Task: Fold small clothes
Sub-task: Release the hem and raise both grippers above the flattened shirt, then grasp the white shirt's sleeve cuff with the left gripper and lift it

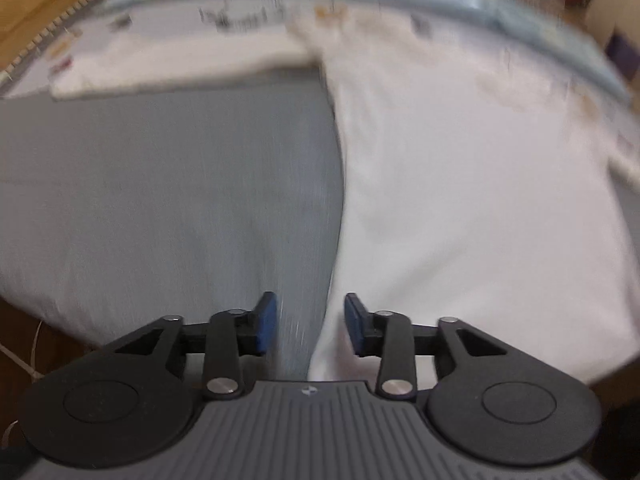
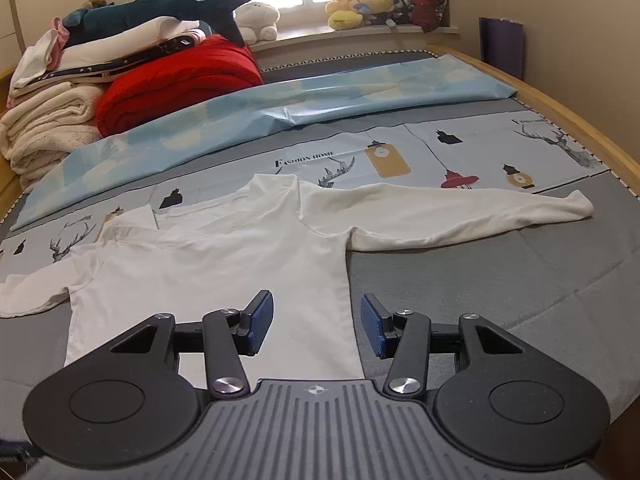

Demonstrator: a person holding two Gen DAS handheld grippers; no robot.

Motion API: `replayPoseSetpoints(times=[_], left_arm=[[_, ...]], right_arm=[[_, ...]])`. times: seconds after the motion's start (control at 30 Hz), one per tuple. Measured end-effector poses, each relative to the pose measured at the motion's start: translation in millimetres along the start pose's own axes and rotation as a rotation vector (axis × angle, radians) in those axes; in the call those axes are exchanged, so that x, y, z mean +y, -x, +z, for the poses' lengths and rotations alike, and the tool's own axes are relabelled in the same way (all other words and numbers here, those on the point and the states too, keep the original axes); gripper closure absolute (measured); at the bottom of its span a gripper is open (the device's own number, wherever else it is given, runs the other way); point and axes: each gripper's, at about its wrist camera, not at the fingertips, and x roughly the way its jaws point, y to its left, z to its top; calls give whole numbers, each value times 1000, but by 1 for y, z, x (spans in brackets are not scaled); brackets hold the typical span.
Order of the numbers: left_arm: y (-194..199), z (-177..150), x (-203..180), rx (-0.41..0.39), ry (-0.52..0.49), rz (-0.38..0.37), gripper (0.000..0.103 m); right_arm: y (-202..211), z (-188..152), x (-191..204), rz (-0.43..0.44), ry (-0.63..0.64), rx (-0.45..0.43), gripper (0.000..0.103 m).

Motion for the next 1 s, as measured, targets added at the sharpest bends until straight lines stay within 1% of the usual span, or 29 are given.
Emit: replayPoseSetpoints(times=[0.07,0.1,0.17,0.2,0.27,0.37,0.43,0.47,0.5,0.53,0.57,0.6,0.63,0.67,0.7,0.73,0.8,0.83,0.87,0.93,1.0], left_arm=[[13,16,5,-83,45,-3,51],[19,25,8,-122,63,3,50],[31,50,14,-213,88,38,46],[35,62,18,-246,95,40,46],[41,89,29,-297,115,40,46],[27,129,59,-352,205,30,46],[11,149,85,-349,264,33,47],[-2,157,100,-342,292,26,52],[-16,162,116,-336,322,15,58],[-30,166,130,-324,349,14,76],[-48,169,147,-300,375,35,85],[-56,168,163,-288,395,56,88],[-70,167,179,-280,427,75,91],[-83,167,193,-273,463,77,91],[-93,167,208,-266,502,73,91],[-100,166,222,-270,552,65,91],[-110,163,250,-286,654,56,81],[-115,162,264,-289,718,48,70],[-120,160,277,-291,774,33,62],[-130,159,300,-279,864,9,61],[-138,155,320,-286,948,-38,61]], right_arm=[[-2,1,1,6,-13,12,53],[-3,1,2,7,-17,19,53],[-7,1,5,10,-19,34,52],[-9,1,6,12,-18,40,52],[-11,2,12,10,-5,41,52],[-14,3,20,11,9,40,52],[-16,3,27,5,17,37,53],[-16,4,29,3,24,34,53],[-17,5,32,1,31,30,53],[-17,5,34,-1,39,27,53],[-18,6,38,-4,51,23,54],[-18,6,41,-6,64,19,62],[-19,7,44,-6,80,16,84],[-20,7,47,-1,98,13,96],[-21,8,50,3,114,10,103],[-23,9,53,1,129,1,103],[-28,12,58,-11,146,-1,103],[-32,13,60,-14,150,7,103],[-37,15,62,-13,147,20,103],[-46,16,66,-8,135,45,102],[-54,18,72,7,128,69,102]])
